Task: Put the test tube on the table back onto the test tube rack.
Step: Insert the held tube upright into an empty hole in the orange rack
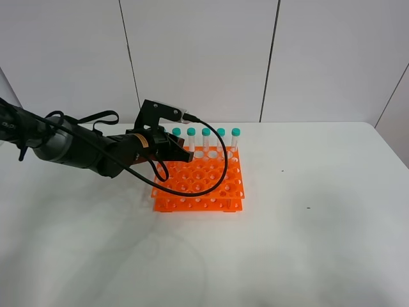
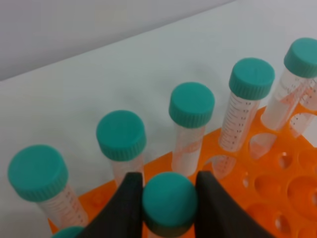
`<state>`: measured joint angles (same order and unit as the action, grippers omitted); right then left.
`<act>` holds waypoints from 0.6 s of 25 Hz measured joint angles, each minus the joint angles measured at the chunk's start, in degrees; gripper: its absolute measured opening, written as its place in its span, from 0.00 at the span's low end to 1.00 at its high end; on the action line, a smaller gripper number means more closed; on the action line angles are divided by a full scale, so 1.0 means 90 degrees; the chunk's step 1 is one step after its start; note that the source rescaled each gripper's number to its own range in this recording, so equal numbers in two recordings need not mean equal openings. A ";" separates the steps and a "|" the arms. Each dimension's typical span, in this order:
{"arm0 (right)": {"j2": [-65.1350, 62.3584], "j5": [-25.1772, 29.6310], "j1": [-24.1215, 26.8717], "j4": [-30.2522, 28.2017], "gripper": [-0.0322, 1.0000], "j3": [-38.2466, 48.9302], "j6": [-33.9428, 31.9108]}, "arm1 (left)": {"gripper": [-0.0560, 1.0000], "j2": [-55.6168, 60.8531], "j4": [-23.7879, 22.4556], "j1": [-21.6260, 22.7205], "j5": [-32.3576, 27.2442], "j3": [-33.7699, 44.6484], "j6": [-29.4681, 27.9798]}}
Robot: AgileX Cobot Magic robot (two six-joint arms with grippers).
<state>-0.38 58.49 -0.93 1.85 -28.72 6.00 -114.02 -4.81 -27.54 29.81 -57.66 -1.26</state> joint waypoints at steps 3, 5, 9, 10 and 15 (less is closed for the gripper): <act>0.0000 0.0000 0.0000 0.0000 1.00 0.0000 0.0000 | 0.05 -0.0008 0.0000 0.0000 0.0014 0.0000 -0.0005; 0.0000 0.0000 0.0000 0.0000 1.00 0.0000 0.0000 | 0.05 -0.0008 0.0000 0.0000 0.0014 0.0000 -0.0005; 0.0000 0.0000 0.0000 0.0000 1.00 0.0000 0.0000 | 0.08 -0.0008 0.0000 0.0000 0.0014 0.0000 -0.0036; 0.0000 0.0000 0.0000 0.0000 1.00 0.0000 0.0000 | 0.12 -0.0008 0.0000 0.0000 0.0014 0.0000 -0.0050; 0.0000 0.0000 0.0000 0.0000 1.00 0.0000 -0.0002 | 0.36 0.0014 0.0000 0.0000 -0.0030 0.0000 -0.0080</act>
<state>-0.38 58.49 -0.93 1.85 -28.72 5.98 -113.90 -4.81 -27.54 29.55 -57.66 -1.98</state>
